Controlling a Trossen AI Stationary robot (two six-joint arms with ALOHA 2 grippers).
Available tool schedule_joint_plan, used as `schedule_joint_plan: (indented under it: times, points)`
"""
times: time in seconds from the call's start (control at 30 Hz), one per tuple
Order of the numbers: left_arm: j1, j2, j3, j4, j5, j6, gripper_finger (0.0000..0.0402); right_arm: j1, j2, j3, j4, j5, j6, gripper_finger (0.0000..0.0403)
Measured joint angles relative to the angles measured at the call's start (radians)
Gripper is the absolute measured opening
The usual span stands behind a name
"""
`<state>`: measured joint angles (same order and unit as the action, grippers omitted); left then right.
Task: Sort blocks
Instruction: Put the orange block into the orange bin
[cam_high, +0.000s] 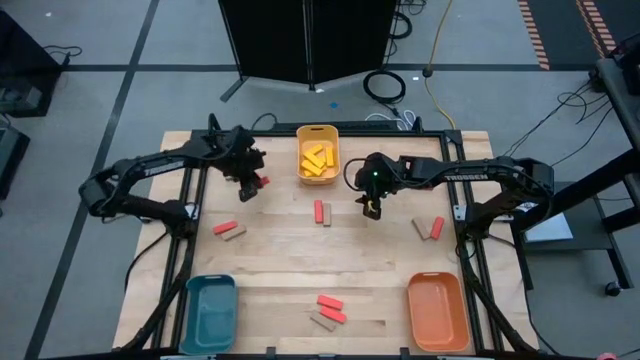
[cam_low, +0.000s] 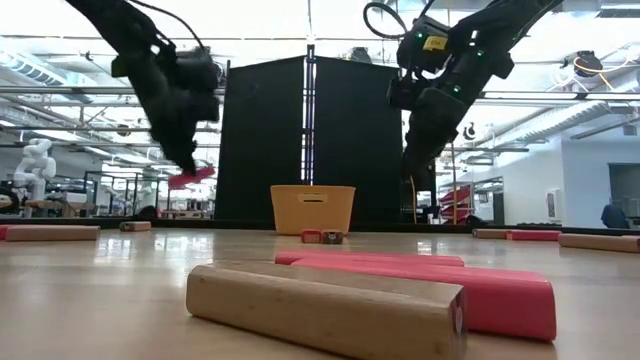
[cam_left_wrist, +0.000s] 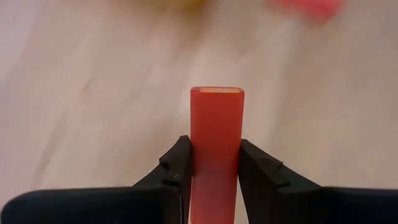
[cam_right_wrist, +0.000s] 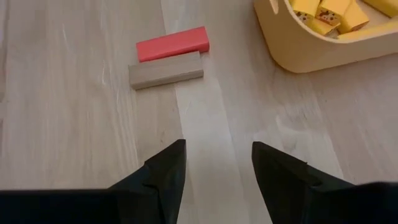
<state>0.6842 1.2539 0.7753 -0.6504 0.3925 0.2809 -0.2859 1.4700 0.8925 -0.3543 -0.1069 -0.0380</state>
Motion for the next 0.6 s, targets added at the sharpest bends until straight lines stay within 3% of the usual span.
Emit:
schedule_joint_plan:
  times: [0.1, 0.2, 0.37, 0.6]
  points:
    - [-0.027, -0.036, 0.001, 0.107, 0.159, -0.056, 0.0090, 0.003, 0.000, 0.000, 0.045, -0.024, 0.026, 0.0173]
    - [-0.090, -0.053, 0.002, 0.233, 0.222, -0.093, 0.0090, 0.010, 0.000, 0.000, 0.150, -0.070, 0.076, 0.0173]
    - [-0.222, -0.041, 0.002, 0.412, 0.178, -0.117, 0.0090, 0.038, 0.000, 0.000, 0.380, -0.109, 0.121, 0.0174]
    - [-0.359, -0.036, 0.002, 0.627, -0.010, -0.117, 0.0091, 0.059, 0.000, 0.000, 0.625, -0.138, 0.103, 0.0208]
